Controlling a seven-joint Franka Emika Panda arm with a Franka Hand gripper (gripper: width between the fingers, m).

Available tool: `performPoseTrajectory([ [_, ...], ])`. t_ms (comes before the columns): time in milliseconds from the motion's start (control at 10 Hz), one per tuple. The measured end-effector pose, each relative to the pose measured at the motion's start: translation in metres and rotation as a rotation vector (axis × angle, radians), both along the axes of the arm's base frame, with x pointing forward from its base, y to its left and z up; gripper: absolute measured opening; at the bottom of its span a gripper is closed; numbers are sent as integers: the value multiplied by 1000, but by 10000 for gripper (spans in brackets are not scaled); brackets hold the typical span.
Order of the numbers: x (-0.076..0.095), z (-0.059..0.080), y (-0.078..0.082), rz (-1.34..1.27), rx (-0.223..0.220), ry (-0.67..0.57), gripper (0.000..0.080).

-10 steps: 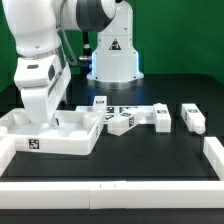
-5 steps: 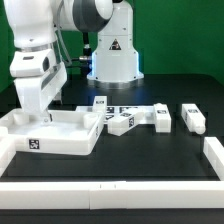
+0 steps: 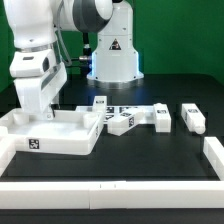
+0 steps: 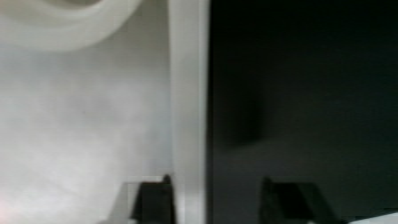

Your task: Assemble desk

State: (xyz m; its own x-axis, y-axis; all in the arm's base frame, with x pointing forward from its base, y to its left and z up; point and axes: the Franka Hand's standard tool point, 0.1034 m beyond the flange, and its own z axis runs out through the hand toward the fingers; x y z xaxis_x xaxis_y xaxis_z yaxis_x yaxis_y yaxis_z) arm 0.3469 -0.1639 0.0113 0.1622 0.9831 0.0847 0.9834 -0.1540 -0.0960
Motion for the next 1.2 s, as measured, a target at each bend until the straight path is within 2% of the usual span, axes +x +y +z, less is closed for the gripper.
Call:
performPoseTrajectory([
  [100,1,0,-1,-5,-1,0,80],
  [400,15,6,-8,-19,3,4,56],
  [600,17,12,-4,-33,14,29,56],
  [700,18,19,-1,-6,15,36,56],
  [900,21,33,15,24,15,50,57],
  [1200,34,45,57,3,2,64,57],
])
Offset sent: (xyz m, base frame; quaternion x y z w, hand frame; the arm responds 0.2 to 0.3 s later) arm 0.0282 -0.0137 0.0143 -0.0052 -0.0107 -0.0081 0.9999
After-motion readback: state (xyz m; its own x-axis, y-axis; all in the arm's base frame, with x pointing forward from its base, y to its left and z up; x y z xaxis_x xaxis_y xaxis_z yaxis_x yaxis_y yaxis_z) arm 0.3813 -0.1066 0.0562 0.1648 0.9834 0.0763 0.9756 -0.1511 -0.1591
